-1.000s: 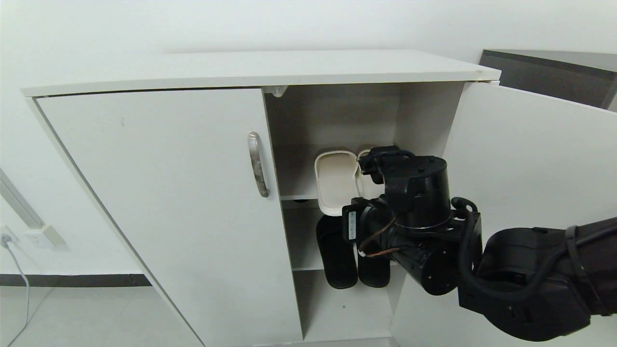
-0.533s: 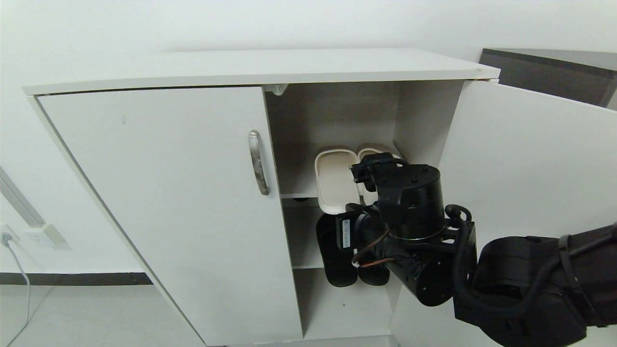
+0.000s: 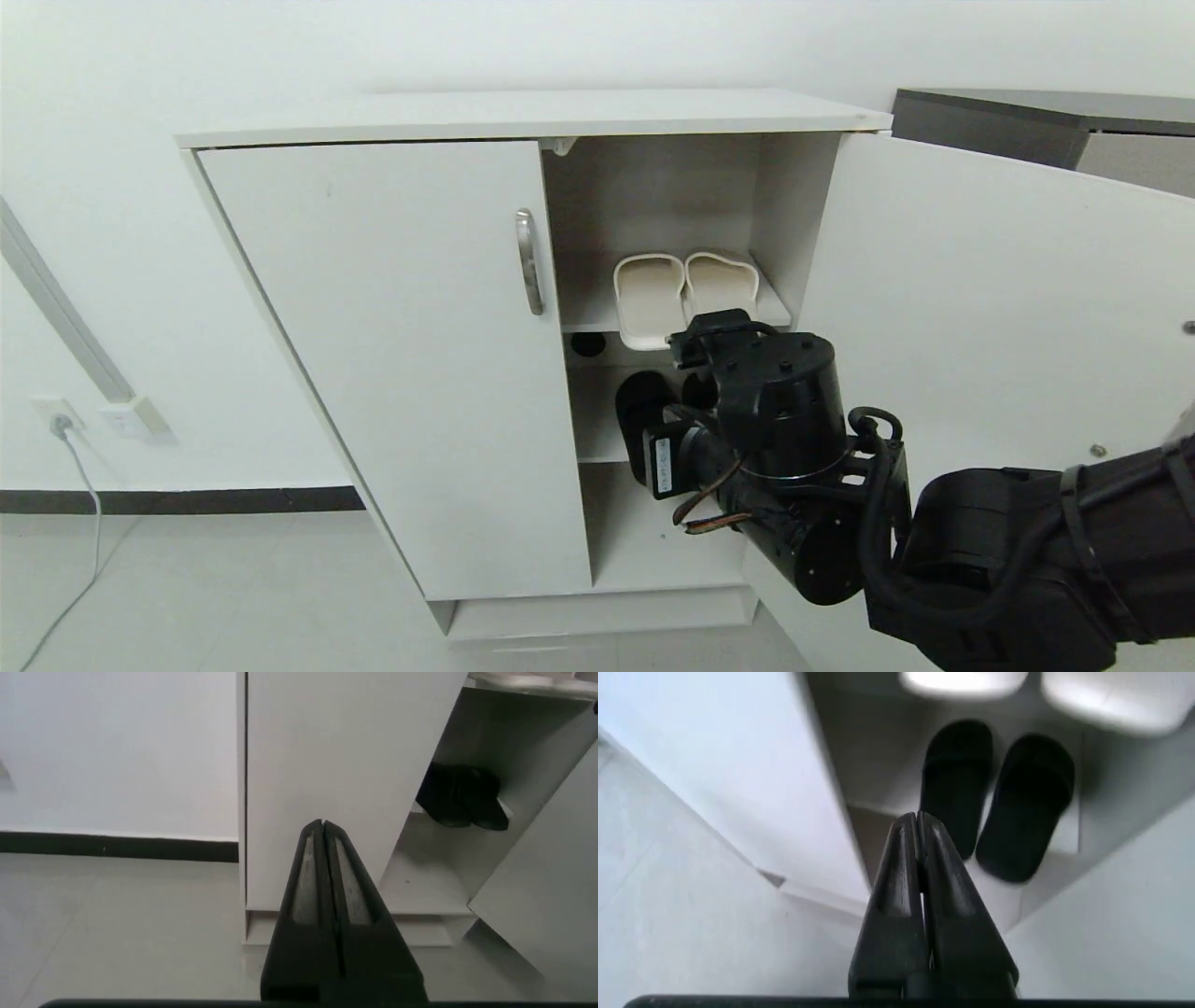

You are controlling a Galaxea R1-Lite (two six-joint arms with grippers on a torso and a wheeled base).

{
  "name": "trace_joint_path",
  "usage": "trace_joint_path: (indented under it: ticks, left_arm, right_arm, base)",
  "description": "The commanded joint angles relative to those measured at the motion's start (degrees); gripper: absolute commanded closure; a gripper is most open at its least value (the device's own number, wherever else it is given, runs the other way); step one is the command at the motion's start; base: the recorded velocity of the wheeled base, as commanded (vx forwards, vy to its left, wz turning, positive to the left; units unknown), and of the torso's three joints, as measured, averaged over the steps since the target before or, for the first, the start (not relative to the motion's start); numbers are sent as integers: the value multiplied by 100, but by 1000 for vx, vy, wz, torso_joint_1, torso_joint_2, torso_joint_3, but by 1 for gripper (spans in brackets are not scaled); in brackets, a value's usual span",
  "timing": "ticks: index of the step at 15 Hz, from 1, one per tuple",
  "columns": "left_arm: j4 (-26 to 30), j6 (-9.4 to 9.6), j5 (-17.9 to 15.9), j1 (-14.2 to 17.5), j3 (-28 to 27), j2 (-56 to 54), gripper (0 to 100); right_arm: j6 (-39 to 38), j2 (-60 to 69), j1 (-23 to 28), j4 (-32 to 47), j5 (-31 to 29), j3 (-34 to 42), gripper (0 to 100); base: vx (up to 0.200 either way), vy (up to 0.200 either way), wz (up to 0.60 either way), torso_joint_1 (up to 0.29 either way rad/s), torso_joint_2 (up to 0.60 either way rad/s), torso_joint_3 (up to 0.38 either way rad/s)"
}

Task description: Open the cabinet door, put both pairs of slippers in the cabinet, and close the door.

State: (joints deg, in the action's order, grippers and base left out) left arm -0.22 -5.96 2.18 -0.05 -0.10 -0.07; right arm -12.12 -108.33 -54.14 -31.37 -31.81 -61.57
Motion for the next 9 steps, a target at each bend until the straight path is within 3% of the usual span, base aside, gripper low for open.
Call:
trace_joint_path:
  ticks: [1, 9]
  left_arm:
    - [-4, -2, 2, 5, 1, 7, 100]
    - [-4, -10, 2, 5, 1, 7, 100]
  right_arm:
    - [-1, -31, -27, -1, -1, 14, 100]
    - [-1, -92, 0, -10, -1, 128, 100]
  base:
    - [-200, 0, 0, -2, 7, 2]
    - [-200, 0, 0, 1, 6, 3]
